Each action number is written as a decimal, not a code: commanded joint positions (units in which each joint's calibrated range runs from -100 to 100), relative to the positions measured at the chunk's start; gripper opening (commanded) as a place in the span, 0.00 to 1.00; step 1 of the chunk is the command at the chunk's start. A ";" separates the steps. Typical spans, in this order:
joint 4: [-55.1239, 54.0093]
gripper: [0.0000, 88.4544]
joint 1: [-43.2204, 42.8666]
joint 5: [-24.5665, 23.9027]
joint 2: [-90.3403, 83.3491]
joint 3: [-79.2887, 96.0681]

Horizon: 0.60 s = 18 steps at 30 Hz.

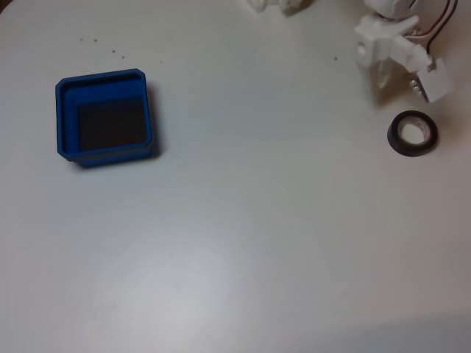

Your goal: Pick the black tape roll and drop it in the blue box

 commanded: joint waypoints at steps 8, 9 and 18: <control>0.88 0.01 0.33 -3.59 9.59 -10.56; 0.88 0.01 0.33 -4.03 10.17 -11.46; 0.71 0.02 0.23 -9.11 11.01 -15.51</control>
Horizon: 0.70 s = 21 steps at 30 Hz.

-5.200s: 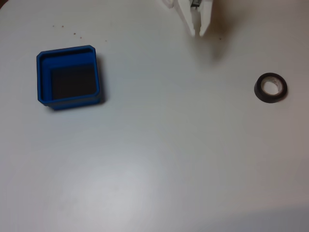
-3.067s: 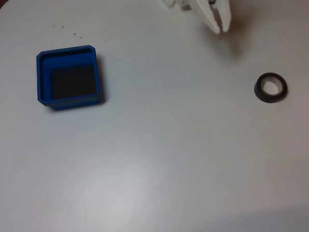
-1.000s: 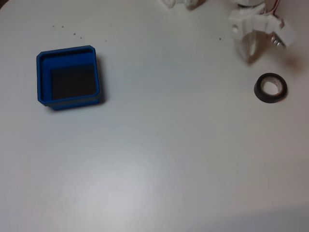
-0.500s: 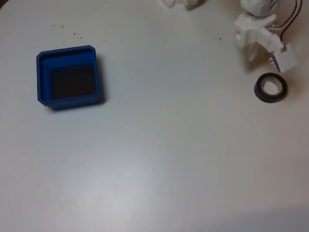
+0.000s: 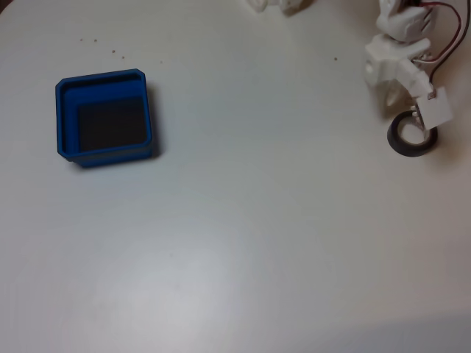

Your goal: Pick the black tape roll and drop it in the blue box

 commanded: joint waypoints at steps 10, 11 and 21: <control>-0.28 0.18 0.43 -1.01 0.00 -6.00; -0.28 0.19 0.43 -1.01 0.17 -6.36; -0.28 0.23 0.63 -1.19 10.95 -14.90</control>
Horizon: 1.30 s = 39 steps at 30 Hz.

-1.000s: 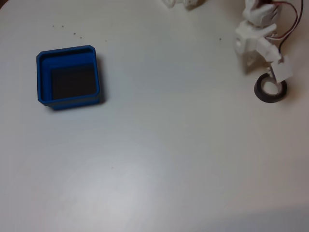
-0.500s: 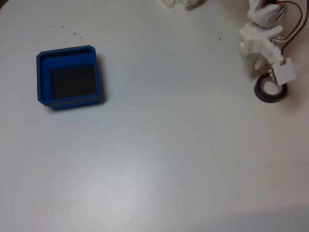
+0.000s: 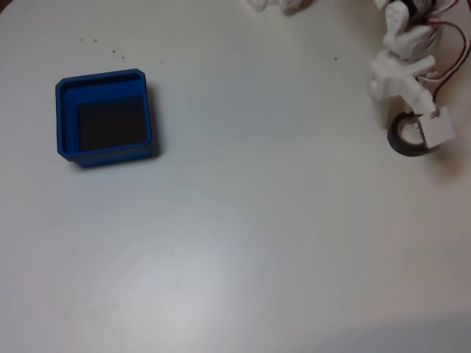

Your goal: Pick the black tape roll and drop it in the blue box

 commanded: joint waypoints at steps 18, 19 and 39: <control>-0.36 0.23 2.97 -1.24 1.46 -8.45; -0.36 0.23 2.97 -1.24 1.46 -8.45; -2.34 0.23 2.29 -2.47 4.30 -8.45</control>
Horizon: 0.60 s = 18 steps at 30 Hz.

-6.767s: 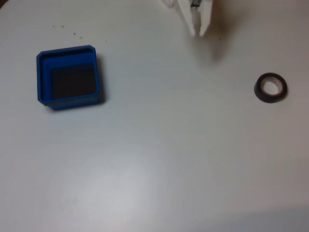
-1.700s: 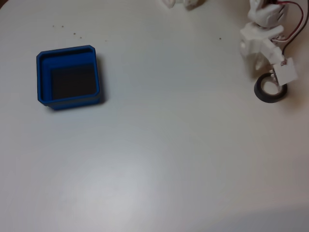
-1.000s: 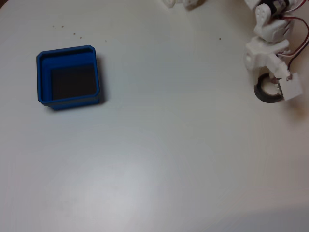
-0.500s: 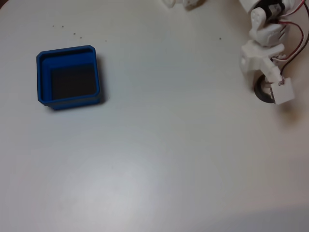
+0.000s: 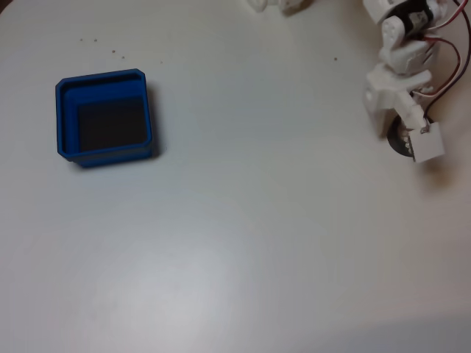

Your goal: Pick the black tape roll and drop it in the blue box

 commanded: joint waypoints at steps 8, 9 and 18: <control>-1.36 0.23 -0.38 -0.29 0.82 -4.05; -1.36 0.23 -0.38 -0.29 0.82 -4.05; -1.36 0.23 -1.36 -0.29 0.82 -4.05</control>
